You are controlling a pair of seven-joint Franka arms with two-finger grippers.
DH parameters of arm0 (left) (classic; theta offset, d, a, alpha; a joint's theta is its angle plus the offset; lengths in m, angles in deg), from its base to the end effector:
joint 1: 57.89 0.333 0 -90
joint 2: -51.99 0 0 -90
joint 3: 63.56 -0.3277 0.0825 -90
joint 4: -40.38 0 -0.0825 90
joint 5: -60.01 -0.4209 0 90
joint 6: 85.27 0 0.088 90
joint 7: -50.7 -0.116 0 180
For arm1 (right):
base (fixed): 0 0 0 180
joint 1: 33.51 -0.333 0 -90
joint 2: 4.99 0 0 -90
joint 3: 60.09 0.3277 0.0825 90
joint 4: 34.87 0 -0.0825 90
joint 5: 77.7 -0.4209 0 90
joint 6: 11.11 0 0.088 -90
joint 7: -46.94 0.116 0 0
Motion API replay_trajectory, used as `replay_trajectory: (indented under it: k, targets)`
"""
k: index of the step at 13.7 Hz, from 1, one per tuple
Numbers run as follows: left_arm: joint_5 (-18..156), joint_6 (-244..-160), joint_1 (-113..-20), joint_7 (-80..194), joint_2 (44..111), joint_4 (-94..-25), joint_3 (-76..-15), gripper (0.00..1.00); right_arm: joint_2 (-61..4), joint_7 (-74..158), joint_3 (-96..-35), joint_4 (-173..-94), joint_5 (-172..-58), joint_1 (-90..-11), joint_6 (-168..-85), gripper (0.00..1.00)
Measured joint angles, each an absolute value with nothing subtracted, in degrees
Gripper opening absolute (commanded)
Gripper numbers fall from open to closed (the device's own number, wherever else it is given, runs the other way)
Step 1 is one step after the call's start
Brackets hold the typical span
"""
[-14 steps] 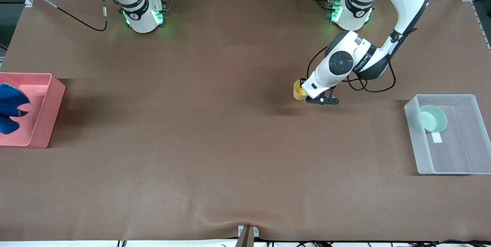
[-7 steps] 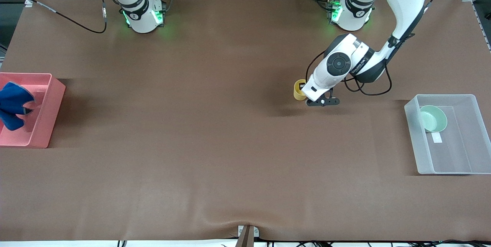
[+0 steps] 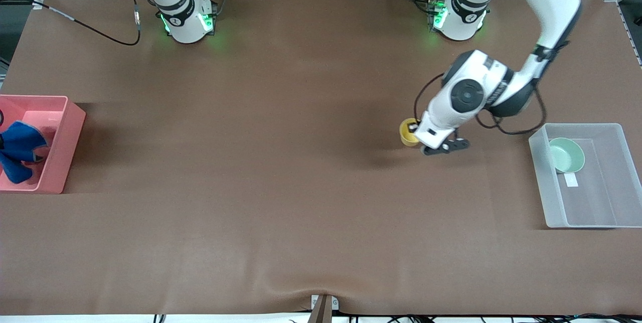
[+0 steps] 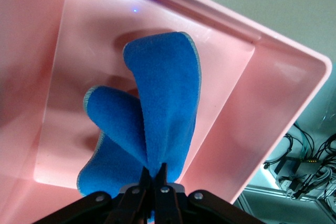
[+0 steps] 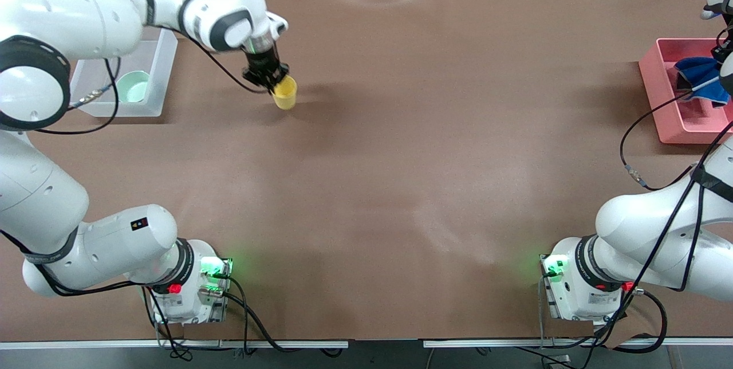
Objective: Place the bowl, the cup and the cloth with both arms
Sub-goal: 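Grasp the yellow cup with the left gripper while the right gripper carries cloth, then carry the yellow cup into the clear bin beside the bowl with the left gripper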
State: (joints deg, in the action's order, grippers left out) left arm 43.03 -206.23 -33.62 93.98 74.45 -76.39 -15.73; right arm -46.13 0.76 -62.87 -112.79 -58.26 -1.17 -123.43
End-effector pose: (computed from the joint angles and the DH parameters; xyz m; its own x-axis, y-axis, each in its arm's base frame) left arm 0.5578 -0.2188 0.2732 0.9700 0.1820 -0.1613 0.1737 -0.9827 -0.0645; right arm 0.6131 -0.4525 0.2726 0.8936 0.3062 -0.3283 0.3614 -0.9245 0.1214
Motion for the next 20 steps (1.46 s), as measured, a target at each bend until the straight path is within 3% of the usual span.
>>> replay_trajectory:
  k: [6, 8, 10, 15, 20]
  targets:
    - [42.91, -198.42, -18.42, 75.63, 74.2, -67.46, -16.06, 0.0, -47.85, -0.89, -62.89, -112.85, -61.03, -0.44, -123.78, 0.0]
    - [42.59, -197.61, -13.86, 68.31, 74.26, -65.4, -16.37, 0.0, -48.33, -1.65, -62.89, -112.85, -61.81, -0.25, -124.22, 0.39]
    - [40.31, -196.72, -11.25, 62.27, 74.32, -63.29, -17.95, 0.0, -48.44, -2.02, -62.86, -112.84, -61.88, -0.23, -124.34, 1.0]
    - [37.7, -194.97, -10.99, 49.68, 76.25, -56.13, -24.55, 0.0, -48.44, -2.2, -62.68, -112.82, -62.01, -0.24, -124.33, 1.0]
    - [37.51, -194.95, -11.13, 38.17, 82.81, -48.86, -30.77, 0.0, -47.96, -2.18, -61.46, -111.7, -64.27, -0.85, -120.11, 1.0]
